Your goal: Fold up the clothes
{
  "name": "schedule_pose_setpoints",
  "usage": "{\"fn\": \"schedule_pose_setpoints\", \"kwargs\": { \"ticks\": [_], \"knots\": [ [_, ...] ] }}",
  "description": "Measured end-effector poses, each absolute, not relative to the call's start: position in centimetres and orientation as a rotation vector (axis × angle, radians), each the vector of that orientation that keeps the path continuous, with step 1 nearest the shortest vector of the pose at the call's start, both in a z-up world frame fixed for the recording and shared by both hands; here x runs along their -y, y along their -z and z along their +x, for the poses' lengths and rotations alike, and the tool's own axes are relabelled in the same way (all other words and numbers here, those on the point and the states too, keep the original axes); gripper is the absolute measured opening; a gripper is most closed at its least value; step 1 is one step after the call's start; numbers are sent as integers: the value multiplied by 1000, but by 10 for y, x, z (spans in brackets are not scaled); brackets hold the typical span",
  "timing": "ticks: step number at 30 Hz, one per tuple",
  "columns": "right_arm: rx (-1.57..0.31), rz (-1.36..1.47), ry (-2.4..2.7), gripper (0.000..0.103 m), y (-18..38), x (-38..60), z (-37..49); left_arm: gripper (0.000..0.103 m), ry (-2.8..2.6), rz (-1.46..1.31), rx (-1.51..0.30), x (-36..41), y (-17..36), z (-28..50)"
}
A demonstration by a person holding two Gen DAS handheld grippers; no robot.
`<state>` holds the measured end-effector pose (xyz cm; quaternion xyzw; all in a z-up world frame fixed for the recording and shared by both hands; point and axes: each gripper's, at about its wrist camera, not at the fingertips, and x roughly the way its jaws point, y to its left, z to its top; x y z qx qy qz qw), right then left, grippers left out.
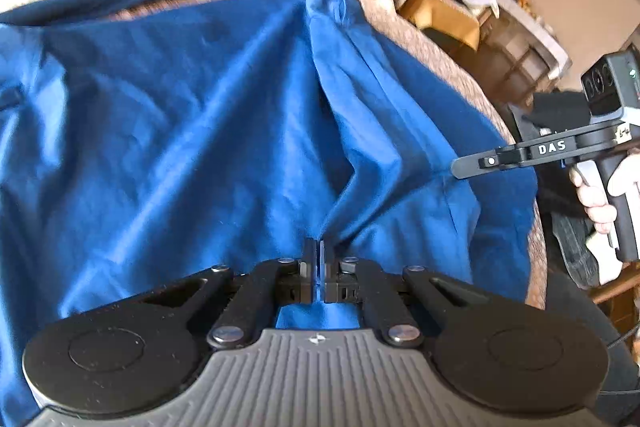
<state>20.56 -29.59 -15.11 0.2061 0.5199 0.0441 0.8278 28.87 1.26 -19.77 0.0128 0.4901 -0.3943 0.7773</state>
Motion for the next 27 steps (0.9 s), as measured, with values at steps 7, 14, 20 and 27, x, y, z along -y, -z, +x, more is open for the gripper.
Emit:
{"fn": "schedule_pose_setpoints", "kwargs": {
  "ticks": [7, 14, 20, 27],
  "knots": [
    [-1057, 486, -57, 103, 139, 312, 241, 16, 826, -15, -1079, -29, 190, 291],
    [-988, 468, 115, 103, 149, 334, 304, 25, 927, 19, -1112, -74, 167, 223],
    [-1011, 501, 113, 103, 166, 339, 338, 27, 947, 71, -1235, -121, 190, 151],
    [-971, 384, 262, 103, 157, 341, 331, 27, 890, -118, -1254, -155, 201, 143]
  ]
}}
